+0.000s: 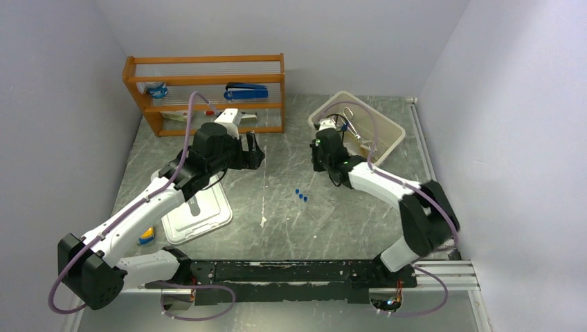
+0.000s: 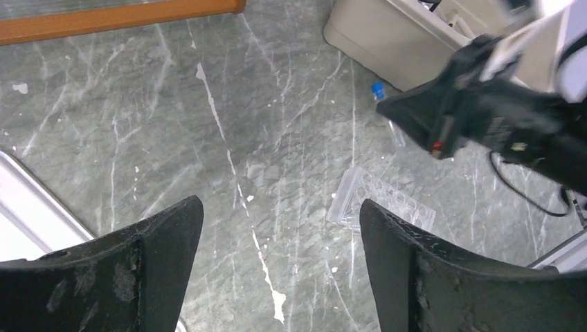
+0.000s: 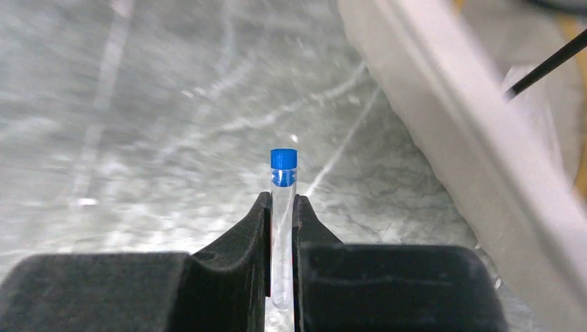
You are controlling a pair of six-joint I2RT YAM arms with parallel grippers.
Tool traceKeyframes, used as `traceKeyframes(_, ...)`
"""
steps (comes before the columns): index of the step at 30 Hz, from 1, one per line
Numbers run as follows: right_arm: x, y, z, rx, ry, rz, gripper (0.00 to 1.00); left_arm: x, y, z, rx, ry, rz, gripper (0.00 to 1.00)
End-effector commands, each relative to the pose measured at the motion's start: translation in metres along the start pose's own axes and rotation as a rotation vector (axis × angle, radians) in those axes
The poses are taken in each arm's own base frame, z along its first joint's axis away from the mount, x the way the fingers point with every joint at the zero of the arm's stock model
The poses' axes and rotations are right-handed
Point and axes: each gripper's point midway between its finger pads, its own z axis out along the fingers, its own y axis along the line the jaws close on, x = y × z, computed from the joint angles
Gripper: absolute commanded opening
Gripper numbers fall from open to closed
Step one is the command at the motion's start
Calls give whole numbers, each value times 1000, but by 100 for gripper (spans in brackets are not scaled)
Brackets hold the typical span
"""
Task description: Organize the chemistry lab equipment
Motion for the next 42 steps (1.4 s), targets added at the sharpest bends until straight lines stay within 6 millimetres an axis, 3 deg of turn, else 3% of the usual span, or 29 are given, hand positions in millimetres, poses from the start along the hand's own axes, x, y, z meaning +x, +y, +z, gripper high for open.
traceKeyframes(1,-69,21,-51,-147,-214,85,4,-14,-18,-7,97,-52,20,88)
traceKeyframes(4,-98,30,-85,-229,-312,145,4,-16,-27,-8,146,-58,17,97)
traceKeyframes(8,-127,49,-127,-383,-431,248,5,-22,-52,-13,271,-67,9,97)
traceKeyframes(12,-142,74,-158,-566,-452,375,5,-22,-71,-15,381,-70,-30,93)
traceKeyframes(16,-147,96,-177,-727,-444,474,6,-22,-89,-17,478,-63,-133,88)
traceKeyframes(19,-150,104,-185,-797,-440,520,6,-20,-106,-21,593,-57,-224,83)
traceKeyframes(24,-154,116,-194,-888,-424,558,7,-18,-113,-17,649,-62,-314,69)
traceKeyframes(29,-149,123,-187,-906,-351,589,7,-14,-120,-11,684,-45,-330,65)
traceKeyframes(36,-139,129,-176,-923,-296,616,8,-16,-127,-15,744,-60,-351,67)
traceKeyframes(42,-140,132,-181,-955,-294,633,8,-8,-126,-9,733,-36,-340,54)
